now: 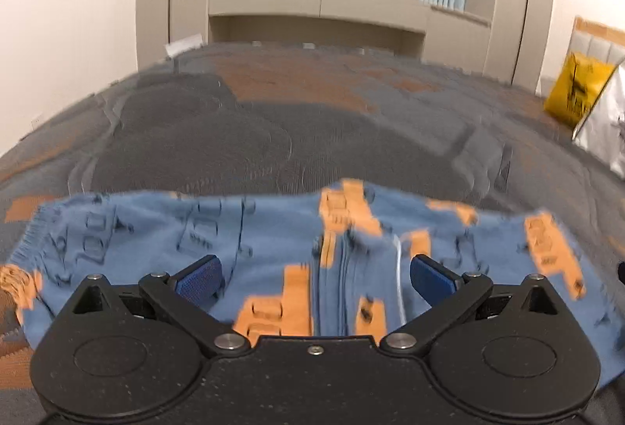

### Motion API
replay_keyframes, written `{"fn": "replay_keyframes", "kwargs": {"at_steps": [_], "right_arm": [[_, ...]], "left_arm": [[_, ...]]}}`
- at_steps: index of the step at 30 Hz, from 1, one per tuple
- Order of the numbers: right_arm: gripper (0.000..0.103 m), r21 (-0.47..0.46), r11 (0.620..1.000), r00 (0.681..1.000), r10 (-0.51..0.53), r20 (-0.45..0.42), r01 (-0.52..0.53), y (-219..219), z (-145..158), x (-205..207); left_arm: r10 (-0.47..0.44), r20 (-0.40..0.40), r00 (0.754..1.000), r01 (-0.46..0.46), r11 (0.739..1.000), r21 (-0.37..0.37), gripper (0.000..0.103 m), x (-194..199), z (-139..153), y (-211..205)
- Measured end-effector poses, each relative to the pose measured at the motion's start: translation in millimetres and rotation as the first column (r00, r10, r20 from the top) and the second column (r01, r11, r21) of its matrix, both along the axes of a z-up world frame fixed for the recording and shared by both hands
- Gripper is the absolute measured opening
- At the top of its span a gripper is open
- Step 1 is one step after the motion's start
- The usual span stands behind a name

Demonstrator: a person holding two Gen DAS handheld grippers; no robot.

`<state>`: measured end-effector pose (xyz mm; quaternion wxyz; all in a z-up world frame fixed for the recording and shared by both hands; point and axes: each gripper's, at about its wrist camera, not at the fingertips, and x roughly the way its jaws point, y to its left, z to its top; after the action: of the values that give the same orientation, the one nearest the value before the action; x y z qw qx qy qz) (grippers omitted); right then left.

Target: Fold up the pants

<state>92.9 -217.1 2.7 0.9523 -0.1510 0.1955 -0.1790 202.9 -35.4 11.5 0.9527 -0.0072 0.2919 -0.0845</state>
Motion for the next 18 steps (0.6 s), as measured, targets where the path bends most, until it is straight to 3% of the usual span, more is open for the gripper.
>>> {"fn": "replay_keyframes", "kwargs": {"at_steps": [3,6,10,12,18], "right_arm": [[0.103,-0.016,0.993,0.992,0.119,0.041,-0.118,16.8,17.4,15.2],[0.103,-0.066,0.979,0.981,0.190,-0.026,-0.192,33.8,14.4,51.2],[0.103,-0.109,0.979,0.979,0.158,-0.133,-0.172,40.5,-17.5,83.5],[0.103,-0.078,0.982,0.980,0.160,-0.114,-0.170,38.8,-17.9,83.3],[0.103,-0.119,0.981,0.986,0.149,-0.068,-0.156,42.3,-10.1,73.5]], "left_arm": [[-0.003,0.003,1.000,0.003,1.000,0.022,0.102,10.2,-0.5,-4.3],[0.035,-0.048,0.998,-0.032,0.998,0.063,0.103,27.0,-12.9,-4.7],[0.020,-0.034,0.999,-0.019,0.999,0.029,0.103,26.8,-18.4,0.8],[0.022,-0.030,0.999,-0.020,0.999,0.037,0.103,26.7,-19.0,-0.6],[0.020,-0.031,0.999,-0.020,1.000,0.020,0.103,27.4,-19.9,-1.4]]}}
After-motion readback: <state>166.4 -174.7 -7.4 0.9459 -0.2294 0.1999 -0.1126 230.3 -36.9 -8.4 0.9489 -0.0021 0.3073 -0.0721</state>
